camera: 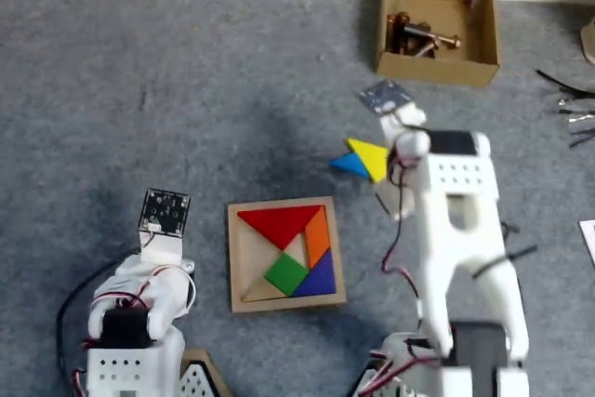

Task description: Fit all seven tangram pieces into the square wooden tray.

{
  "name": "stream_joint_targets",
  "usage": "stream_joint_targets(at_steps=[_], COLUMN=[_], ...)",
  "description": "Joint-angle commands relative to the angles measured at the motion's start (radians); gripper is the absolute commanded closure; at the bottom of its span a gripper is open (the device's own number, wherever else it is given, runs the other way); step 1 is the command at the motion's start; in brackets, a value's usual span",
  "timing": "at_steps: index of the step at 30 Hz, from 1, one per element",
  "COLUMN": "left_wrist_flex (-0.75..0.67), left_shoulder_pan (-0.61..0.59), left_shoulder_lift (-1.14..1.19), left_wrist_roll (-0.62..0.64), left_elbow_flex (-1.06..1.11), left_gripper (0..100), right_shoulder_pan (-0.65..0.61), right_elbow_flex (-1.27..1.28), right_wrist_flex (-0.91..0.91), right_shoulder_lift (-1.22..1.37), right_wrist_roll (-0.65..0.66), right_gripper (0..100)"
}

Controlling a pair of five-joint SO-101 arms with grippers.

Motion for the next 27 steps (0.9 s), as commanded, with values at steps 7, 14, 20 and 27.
stream_joint_targets(at_steps=[7,14,20,27], left_wrist_flex=[0.026,0.026,0.026,0.026], left_shoulder_pan=[-0.015,-0.015,-0.015,-0.015], left_shoulder_lift=[-0.004,-0.005,-0.005,-0.005], left_wrist_roll=[0.011,0.011,0.011,0.011], left_elbow_flex=[0.019,0.019,0.019,0.019], left_gripper=[99,99,99,99], right_shoulder_pan=[-0.071,-0.128,-0.171,-0.170], right_elbow_flex=[-0.501,-0.742,-0.799,-0.840], right_wrist_flex=[0.147,0.226,0.226,0.225], right_shoulder_lift=[0.374,0.576,0.654,0.739], right_wrist_roll=[0.000,0.226,0.391,0.562], right_gripper=[92.0,87.0,84.5,84.5])
